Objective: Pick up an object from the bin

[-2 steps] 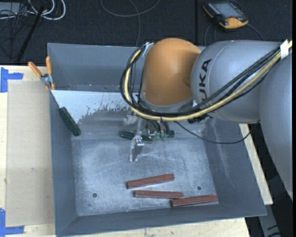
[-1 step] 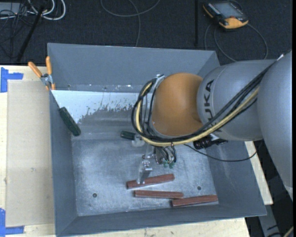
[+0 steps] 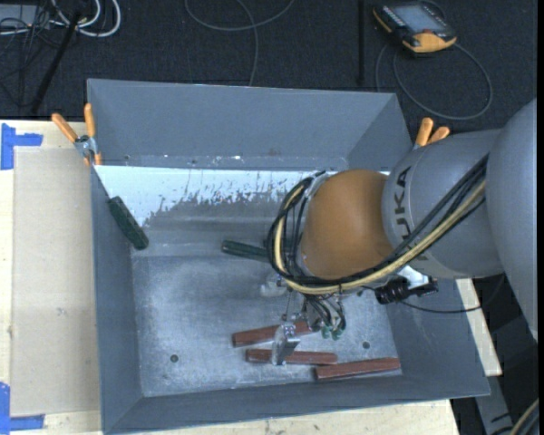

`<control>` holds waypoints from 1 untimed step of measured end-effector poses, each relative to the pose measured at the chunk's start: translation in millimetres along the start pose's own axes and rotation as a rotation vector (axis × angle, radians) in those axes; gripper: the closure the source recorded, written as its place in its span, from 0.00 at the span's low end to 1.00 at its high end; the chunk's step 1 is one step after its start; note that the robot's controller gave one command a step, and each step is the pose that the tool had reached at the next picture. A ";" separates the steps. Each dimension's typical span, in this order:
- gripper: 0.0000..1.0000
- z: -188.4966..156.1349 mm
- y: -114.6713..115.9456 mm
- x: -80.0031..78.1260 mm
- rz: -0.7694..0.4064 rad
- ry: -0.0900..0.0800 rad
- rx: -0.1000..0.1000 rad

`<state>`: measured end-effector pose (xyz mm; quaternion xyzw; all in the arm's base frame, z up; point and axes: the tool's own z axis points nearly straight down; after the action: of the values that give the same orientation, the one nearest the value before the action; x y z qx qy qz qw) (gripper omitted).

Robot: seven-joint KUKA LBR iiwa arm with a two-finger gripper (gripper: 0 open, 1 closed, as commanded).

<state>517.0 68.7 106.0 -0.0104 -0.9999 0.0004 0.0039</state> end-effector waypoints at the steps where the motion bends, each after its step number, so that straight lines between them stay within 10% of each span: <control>1: 1.00 19.8 13.1 18.1 -0.103 -0.004 -0.001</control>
Offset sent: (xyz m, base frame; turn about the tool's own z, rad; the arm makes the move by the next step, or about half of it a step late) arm 0.0000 0.0000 0.0000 0.0000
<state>499.0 82.1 86.3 0.0409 -0.9992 -0.0001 0.0021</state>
